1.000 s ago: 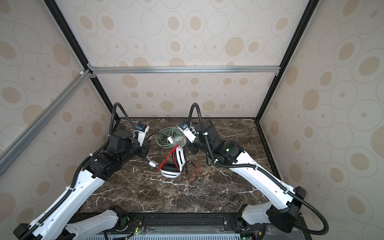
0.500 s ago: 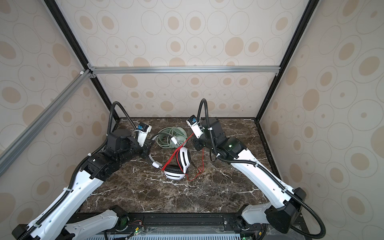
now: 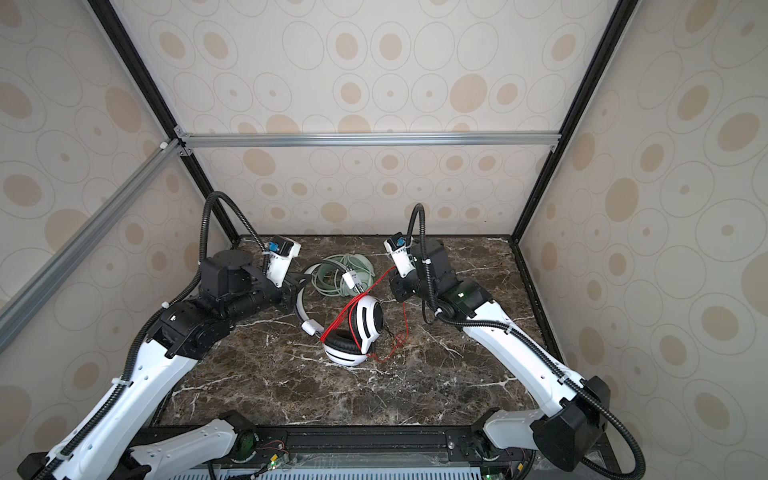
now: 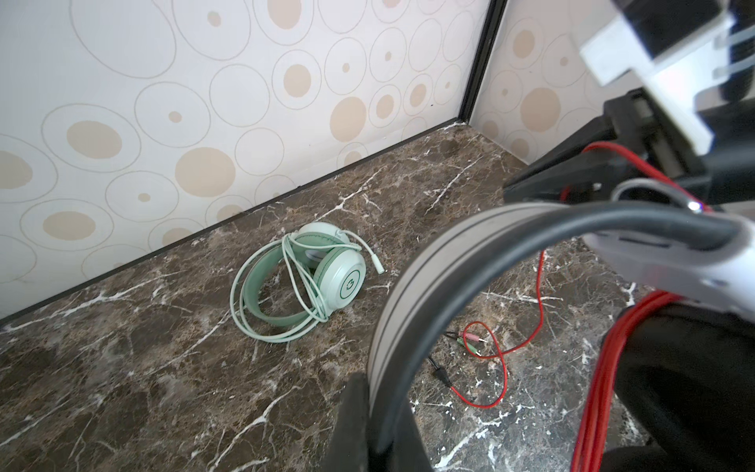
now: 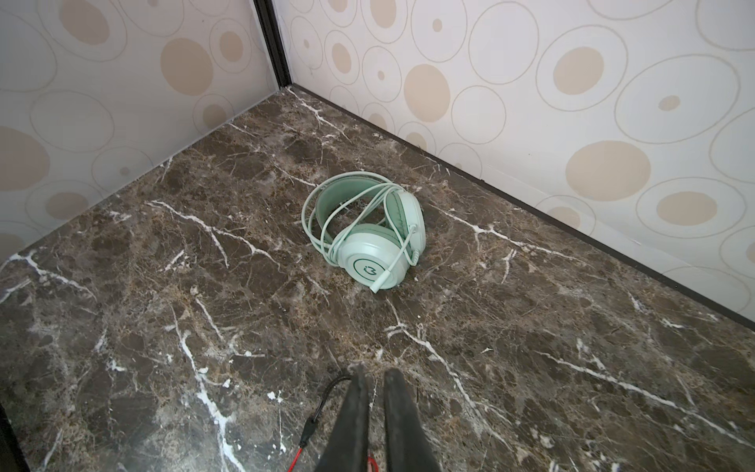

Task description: Wrap the headphones

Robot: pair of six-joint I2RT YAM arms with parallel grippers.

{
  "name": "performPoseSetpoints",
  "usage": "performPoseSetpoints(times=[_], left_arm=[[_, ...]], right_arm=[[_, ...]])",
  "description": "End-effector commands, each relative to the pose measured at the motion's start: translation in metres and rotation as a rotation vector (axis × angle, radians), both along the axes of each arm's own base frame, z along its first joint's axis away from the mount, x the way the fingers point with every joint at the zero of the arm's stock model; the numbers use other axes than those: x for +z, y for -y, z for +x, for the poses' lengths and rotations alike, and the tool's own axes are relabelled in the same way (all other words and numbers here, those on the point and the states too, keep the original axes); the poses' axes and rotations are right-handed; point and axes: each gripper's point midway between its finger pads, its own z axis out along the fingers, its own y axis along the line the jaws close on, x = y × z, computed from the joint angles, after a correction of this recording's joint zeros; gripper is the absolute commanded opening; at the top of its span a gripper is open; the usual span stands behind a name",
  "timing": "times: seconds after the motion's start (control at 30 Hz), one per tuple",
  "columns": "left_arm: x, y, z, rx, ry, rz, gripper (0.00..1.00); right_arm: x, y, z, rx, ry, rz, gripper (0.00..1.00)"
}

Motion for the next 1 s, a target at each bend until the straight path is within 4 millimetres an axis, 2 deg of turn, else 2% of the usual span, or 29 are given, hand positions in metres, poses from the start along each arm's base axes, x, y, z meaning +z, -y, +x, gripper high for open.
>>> performPoseSetpoints(times=[0.0,0.13,0.3,0.57,0.97], left_arm=[[0.057,0.012,-0.01,-0.061,0.084,-0.134,0.0],[0.079,0.014,-0.011,-0.069,0.114,-0.17,0.0],[0.113,0.017,-0.011,-0.086,0.16,-0.227,0.0],[0.149,0.024,-0.007,-0.104,0.218,-0.303,0.0],[0.182,0.033,-0.005,-0.137,0.261,-0.396,0.0]], right_arm=[[0.022,-0.003,-0.003,0.023,0.058,0.095,0.14],[0.028,-0.005,-0.007,0.045,0.088,0.13,0.16],[0.025,-0.006,-0.006,0.047,0.086,0.151,0.16],[0.025,-0.007,-0.008,0.046,0.104,0.222,0.17],[0.007,-0.01,-0.005,0.028,0.068,0.265,0.16]])
